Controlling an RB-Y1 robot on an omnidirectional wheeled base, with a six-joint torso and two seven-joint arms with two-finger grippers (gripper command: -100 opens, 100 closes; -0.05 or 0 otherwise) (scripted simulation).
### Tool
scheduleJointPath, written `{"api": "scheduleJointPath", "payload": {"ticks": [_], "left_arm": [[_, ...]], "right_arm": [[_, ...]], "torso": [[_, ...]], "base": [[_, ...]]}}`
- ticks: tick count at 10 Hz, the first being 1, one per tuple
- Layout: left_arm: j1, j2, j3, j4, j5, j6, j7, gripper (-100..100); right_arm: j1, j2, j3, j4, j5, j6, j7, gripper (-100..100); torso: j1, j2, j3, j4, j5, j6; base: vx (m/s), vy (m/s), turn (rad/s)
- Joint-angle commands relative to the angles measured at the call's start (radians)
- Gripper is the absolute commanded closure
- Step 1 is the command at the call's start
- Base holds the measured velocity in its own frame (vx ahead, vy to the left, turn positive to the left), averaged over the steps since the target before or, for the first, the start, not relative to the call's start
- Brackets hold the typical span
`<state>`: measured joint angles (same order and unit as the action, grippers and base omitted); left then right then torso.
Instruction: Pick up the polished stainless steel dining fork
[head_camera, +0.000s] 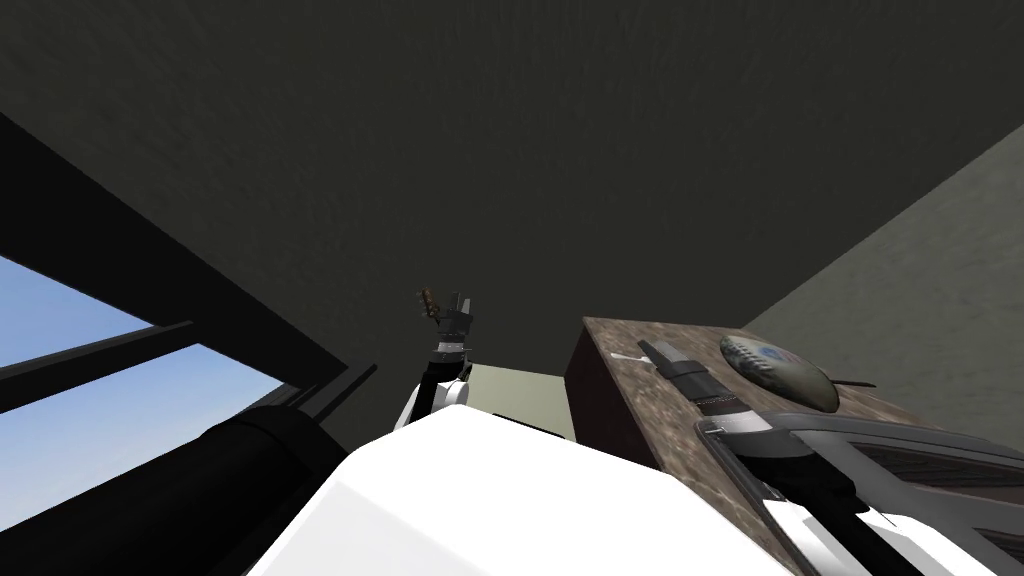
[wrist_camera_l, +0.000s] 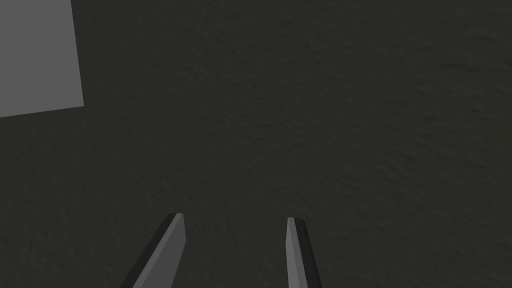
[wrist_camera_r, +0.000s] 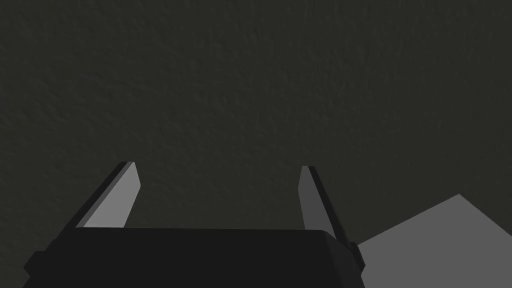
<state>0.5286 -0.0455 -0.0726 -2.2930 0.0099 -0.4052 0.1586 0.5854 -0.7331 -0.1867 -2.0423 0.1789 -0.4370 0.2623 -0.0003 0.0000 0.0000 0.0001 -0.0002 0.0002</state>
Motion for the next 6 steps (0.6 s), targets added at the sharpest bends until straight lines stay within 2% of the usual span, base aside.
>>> {"api": "scheduleJointPath", "payload": {"ticks": [1, 2, 3, 4, 5, 6], "left_arm": [[0.0, 0.0, 0.0, 0.0, 0.0, 0.0, 0.0, 0], [0.0, 0.0, 0.0, 0.0, 0.0, 0.0, 0.0, 0], [0.0, 0.0, 0.0, 0.0, 0.0, 0.0, 0.0, 0], [0.0, 0.0, 0.0, 0.0, 0.0, 0.0, 0.0, 0], [0.0, 0.0, 0.0, 0.0, 0.0, 0.0, 0.0, 0], [0.0, 0.0, 0.0, 0.0, 0.0, 0.0, 0.0, 0]], "right_arm": [[0.001, -0.05, -0.003, 0.036, 0.02, -0.002, 0.016, -100], [0.001, -0.07, -0.003, 0.036, 0.02, -0.002, 0.016, -100], [0.006, -0.105, -0.007, 0.067, 0.039, -0.007, 0.03, -100], [0.006, -0.125, -0.007, 0.067, 0.039, -0.007, 0.03, -100], [0.011, -0.163, -0.009, 0.1, 0.059, -0.013, 0.044, -100], [0.011, -0.18, -0.009, 0.1, 0.059, -0.013, 0.044, -100]], "torso": [[0.0, 0.0, 0.0, 0.0, 0.0, 0.0], [0.0, 0.0, 0.0, 0.0, 0.0, 0.0], [0.0, 0.0, 0.0, 0.0, 0.0, 0.0], [0.0, 0.0, 0.0, 0.0, 0.0, 0.0], [0.0, 0.0, 0.0, 0.0, 0.0, 0.0], [0.0, 0.0, 0.0, 0.0, 0.0, 0.0]], "base": [[-0.005, 0.004, 0.125], [-0.004, 0.001, 0.049], [-0.004, 0.005, 0.122], [-0.002, 0.001, 0.056], [-0.001, 0.006, 0.1], [0.0, 0.003, 0.066]]}}
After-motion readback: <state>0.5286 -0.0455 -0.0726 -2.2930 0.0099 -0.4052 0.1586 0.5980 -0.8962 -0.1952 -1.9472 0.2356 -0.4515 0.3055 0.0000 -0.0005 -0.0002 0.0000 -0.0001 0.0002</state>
